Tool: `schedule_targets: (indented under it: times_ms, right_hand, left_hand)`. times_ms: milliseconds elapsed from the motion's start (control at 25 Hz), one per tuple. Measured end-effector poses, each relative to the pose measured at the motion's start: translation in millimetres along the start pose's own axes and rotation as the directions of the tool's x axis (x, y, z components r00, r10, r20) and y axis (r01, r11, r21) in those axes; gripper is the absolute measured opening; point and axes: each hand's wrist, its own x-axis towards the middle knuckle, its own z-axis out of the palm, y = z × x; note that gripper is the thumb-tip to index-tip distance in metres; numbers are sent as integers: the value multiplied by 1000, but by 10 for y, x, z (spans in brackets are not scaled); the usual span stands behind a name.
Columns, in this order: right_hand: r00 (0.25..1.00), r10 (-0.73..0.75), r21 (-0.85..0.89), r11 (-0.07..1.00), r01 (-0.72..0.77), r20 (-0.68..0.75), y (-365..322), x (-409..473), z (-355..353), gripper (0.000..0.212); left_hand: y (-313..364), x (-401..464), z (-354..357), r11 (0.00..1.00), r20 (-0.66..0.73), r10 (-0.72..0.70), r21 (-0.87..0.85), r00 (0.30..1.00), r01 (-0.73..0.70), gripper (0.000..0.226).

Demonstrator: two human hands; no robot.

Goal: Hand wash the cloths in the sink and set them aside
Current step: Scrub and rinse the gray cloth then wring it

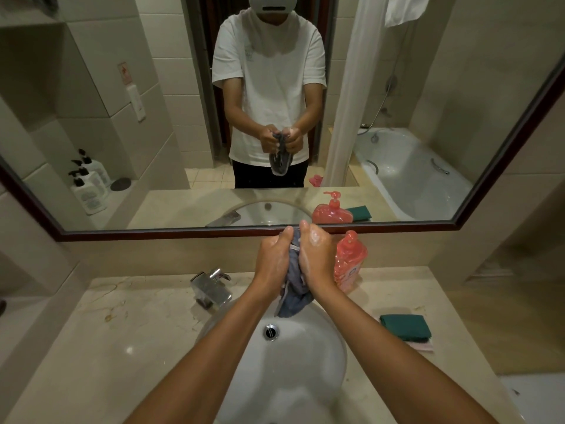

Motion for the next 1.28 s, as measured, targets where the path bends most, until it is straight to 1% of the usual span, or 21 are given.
schedule_targets:
  times_ms: [120, 160, 200, 240, 320, 360, 400, 440, 480, 560, 720, 800, 880, 920, 960, 1040, 1080, 1120, 1160, 1240, 1280]
  right_hand:
    - [982, 177, 39, 983, -180, 61, -11, 131, 7, 45]
    - [971, 227, 53, 971, -232, 79, -17, 147, 13, 45]
    - [969, 233, 56, 970, -237, 78, -11, 137, 1, 44]
    - [978, 197, 56, 978, -201, 67, -3, 100, -21, 43]
    - [996, 61, 55, 996, -65, 64, 8, -59, -59, 40]
    - [997, -18, 33, 999, 15, 79, 3, -155, -69, 39]
    - [992, -88, -9, 996, 89, 86, 0, -231, -68, 39]
    - [988, -131, -53, 989, 135, 76, -1, -271, -51, 39]
    - [989, -138, -89, 986, 142, 47, 0, -263, -34, 37]
    - [996, -93, -123, 988, 92, 1, -5, -183, -8, 36]
    - [999, 16, -227, 974, -7, 40, 24, -40, 12, 41]
    - [991, 129, -210, 971, -116, 48, 71, 36, 11, 42]
    - [968, 242, -118, 965, -232, 71, 125, 80, 29, 42]
    - [961, 265, -62, 963, -261, 78, 164, 84, 26, 43]
    - [959, 272, -3, 962, -272, 83, 183, 71, 15, 44]
    - [954, 270, 96, 954, -283, 127, 201, 16, -23, 43]
    - [951, 250, 138, 951, -276, 183, 216, -8, -47, 38]
    - [942, 208, 183, 948, -261, 263, 236, -42, -70, 30]
    - [919, 152, 231, 941, -248, 364, 255, -80, -88, 28]
    - [863, 53, 228, 954, -192, 503, 317, -132, -110, 44]
    - [852, 26, 186, 972, -144, 523, 345, -152, -104, 49]
  left_hand:
    - [2, 6, -18, 998, 68, -22, -50, 997, 26, 41]
    - [-9, 12, -20, 998, 72, -26, -55, 997, 30, 42]
    - [-24, 21, -19, 999, 49, -24, -47, 999, 26, 42]
    - [-32, 38, -19, 999, -4, -22, -37, 1000, 22, 42]
    - [-27, 106, -59, 1000, -160, -27, -16, 987, 25, 44]
    - [-19, 138, -85, 999, -210, -35, -2, 977, 35, 45]
    - [-4, 152, -100, 999, -213, -50, 6, 976, 52, 47]
    - [8, 144, -99, 997, -177, -70, 5, 982, 72, 50]
    - [12, 114, -72, 996, -119, -89, -2, 989, 90, 52]
    - [4, 50, -29, 994, -9, -106, -15, 994, 106, 53]
    - [1, 10, -61, 996, 103, -83, -30, 991, 87, 50]
    - [13, -15, -72, 996, 149, -73, -37, 986, 79, 47]
    - [22, -44, -76, 997, 214, -59, -29, 975, 67, 49]
    - [17, -55, -81, 998, 229, -61, -12, 972, 65, 52]
    - [4, -49, -89, 998, 218, -63, -1, 974, 65, 55]
    - [-30, -20, -114, 991, 123, -111, -64, 986, 119, 57]
    - [-42, 7, -126, 979, 45, -156, -126, 987, 160, 56]
    - [-61, 44, -145, 966, -40, -200, -176, 979, 190, 56]
    - [-91, 84, -169, 956, -106, -233, -209, 967, 207, 55]
    - [-138, 127, -190, 947, -139, -243, -247, 960, 204, 52]
    - [-146, 116, -182, 946, -114, -229, -261, 967, 193, 51]
